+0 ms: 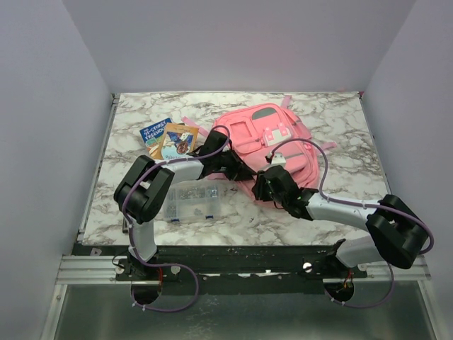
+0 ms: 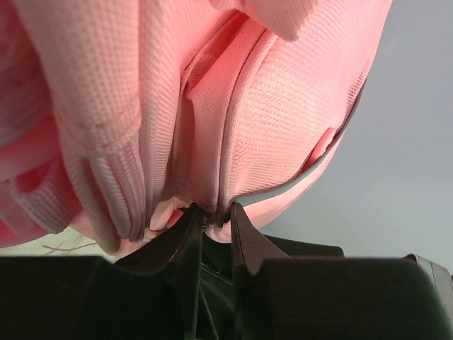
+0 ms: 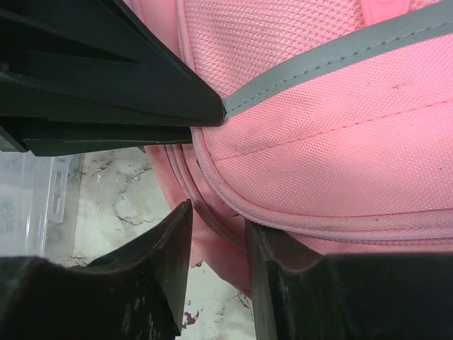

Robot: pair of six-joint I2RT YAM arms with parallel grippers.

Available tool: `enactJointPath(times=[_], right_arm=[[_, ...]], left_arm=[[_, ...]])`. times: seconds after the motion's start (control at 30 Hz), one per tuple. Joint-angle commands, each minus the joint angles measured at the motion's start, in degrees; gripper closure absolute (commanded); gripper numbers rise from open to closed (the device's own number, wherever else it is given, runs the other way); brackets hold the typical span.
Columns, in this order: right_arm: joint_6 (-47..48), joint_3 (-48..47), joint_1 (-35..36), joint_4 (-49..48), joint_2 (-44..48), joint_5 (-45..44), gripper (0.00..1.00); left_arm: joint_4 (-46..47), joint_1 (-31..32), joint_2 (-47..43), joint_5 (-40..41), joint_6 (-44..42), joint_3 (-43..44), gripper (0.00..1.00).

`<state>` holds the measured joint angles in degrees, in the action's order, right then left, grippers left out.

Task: Pack the student bag
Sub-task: Zip the student bag at the center of the board.

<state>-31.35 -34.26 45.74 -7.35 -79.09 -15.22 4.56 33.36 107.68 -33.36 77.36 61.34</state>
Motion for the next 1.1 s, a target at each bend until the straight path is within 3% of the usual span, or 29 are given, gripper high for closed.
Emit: enactJointPath(times=[0.0,0.13,0.27,0.43,0.6,0.9,1.07], right_arm=[[2.6,-1.7,0.2,-5.1,0.1,-5.7,0.6],[1.6,-2.0,1.3,-6.1,-1.2,-11.4,0.6],[1.5,-2.2,4.0,-9.1,-3.7,-15.8,0.53],[-4.9,-5.2,5.9,-5.1,-7.1,-27.6,0.54],[-7.0,-6.8,5.9,-2.5,-9.0,-31.4,0.65],[-3.1,-9.5,5.9,6.5,-9.6,-32.3,0.99],[1.7,-10.2,5.9,16.7,-6.8,-24.4,0.99]], left_arm=[[-2.0,0.9,-1.8,0.7,0.3,-2.0,1.0],[-1.9,1.0,-1.0,-0.4,0.7,-0.9,1.0],[-1.9,1.4,-1.4,-0.4,1.1,-0.4,1.0],[-1.9,2.0,-1.8,-0.3,1.5,-1.1,1.0],[-1.9,2.0,-1.7,-0.4,1.1,-1.5,1.0],[-1.9,1.2,-1.6,0.4,0.8,-0.7,1.0],[-2.5,-0.5,0.5,0.4,-0.3,1.7,1.0]])
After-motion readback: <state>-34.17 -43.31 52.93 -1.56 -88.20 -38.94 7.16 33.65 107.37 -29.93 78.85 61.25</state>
